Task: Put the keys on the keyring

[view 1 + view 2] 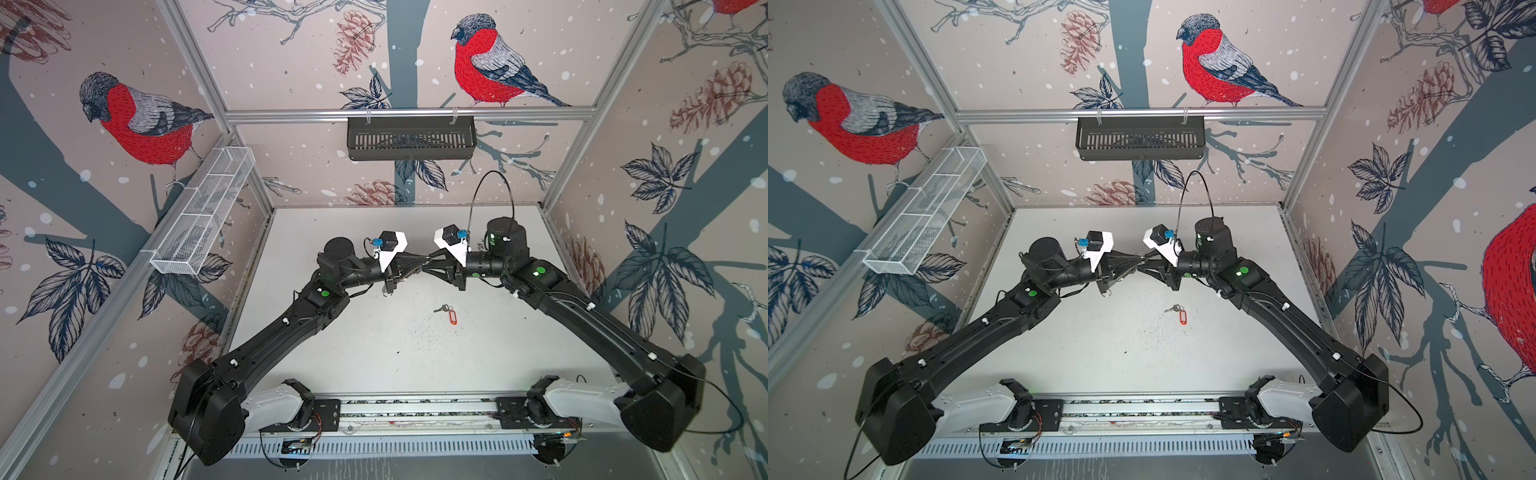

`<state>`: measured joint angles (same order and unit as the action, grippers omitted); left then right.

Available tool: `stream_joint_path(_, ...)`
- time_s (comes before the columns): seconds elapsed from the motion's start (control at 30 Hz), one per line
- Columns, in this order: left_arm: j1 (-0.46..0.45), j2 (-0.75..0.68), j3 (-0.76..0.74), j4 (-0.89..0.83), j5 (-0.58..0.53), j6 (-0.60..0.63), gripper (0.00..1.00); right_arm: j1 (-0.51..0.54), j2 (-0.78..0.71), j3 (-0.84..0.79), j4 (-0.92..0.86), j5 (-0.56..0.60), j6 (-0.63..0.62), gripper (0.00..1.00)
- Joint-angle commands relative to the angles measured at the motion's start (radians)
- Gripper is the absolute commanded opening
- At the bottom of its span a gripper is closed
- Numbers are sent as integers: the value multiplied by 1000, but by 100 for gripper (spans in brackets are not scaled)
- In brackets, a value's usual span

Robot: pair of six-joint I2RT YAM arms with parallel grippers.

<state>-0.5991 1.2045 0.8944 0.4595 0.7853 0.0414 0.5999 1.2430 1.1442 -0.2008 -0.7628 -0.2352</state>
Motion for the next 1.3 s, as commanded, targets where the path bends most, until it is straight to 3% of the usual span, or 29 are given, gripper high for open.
stream_joint_path(0.0, -1, 0, -3, 63, 27, -16, 0, 6, 1, 9, 45, -23, 4, 28)
stream_joint_path(0.7, -1, -25, -40, 118, -6, -45, 0, -18, -81, -34, 18, 38, -6, 47)
stream_joint_path(0.87, -1, -23, -48, 134, -8, -51, 0, -28, -115, -51, 18, 46, -2, 37)
stream_joint_path(1.03, -1, -21, -48, 134, -6, -48, 0, -32, -125, -61, 26, 39, 2, 19)
stream_joint_path(1.27, -2, -22, -48, 122, 2, -42, 0, -32, -113, -63, 48, 6, 7, 16)
